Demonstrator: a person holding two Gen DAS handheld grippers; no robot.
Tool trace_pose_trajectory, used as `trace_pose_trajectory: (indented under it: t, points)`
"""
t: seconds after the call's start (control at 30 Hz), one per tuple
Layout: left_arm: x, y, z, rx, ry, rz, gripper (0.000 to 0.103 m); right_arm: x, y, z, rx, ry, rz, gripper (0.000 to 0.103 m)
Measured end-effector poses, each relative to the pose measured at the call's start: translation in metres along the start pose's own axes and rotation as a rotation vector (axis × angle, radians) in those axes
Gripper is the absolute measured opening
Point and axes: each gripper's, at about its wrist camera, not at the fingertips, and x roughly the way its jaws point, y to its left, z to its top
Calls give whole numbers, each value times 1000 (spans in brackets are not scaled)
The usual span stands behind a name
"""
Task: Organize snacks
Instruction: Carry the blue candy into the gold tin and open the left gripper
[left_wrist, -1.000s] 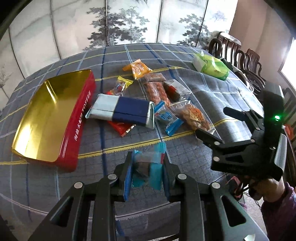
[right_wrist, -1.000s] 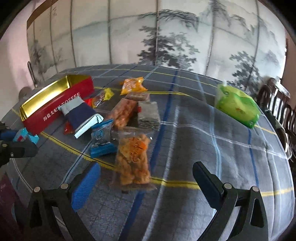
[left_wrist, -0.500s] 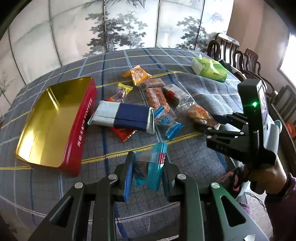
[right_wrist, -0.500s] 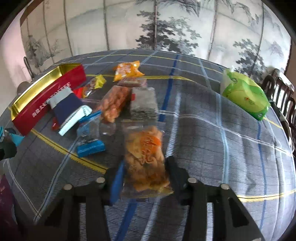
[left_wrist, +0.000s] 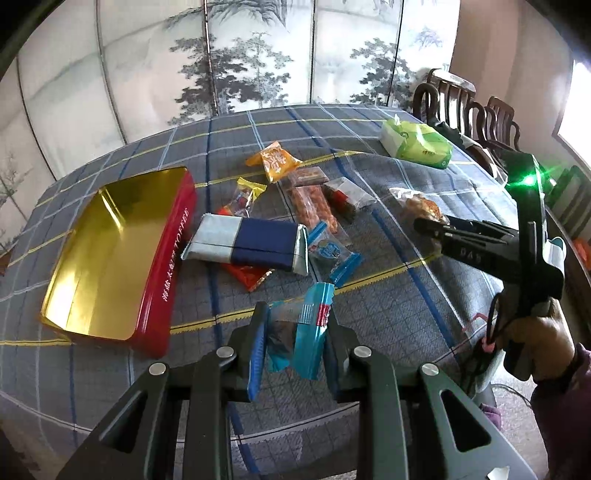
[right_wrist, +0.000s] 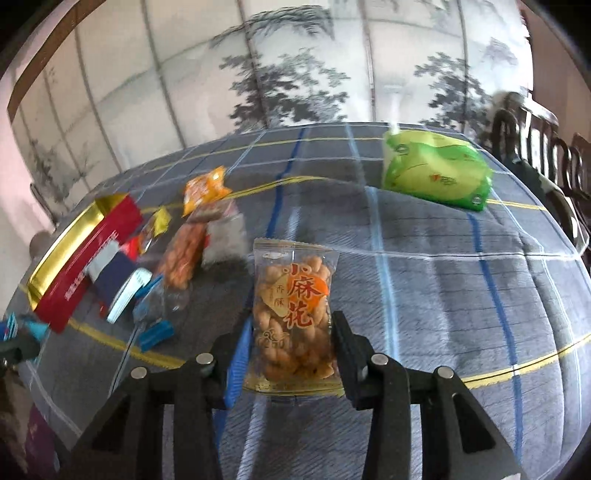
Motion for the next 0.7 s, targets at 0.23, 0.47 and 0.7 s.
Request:
trace_pose_trajectory:
  t: [0.23,0.47,0.7]
  points:
    - [-1,2,1,-7,-1,2,23,10,-22,3,93,-1,-50,42]
    - [-3,9,4,-20,-9,5,23,15,-24,5,99,-3,-90,41]
    - [-9,14,8,-26,-20,10,23,22,-22,6,83,44,-113,43]
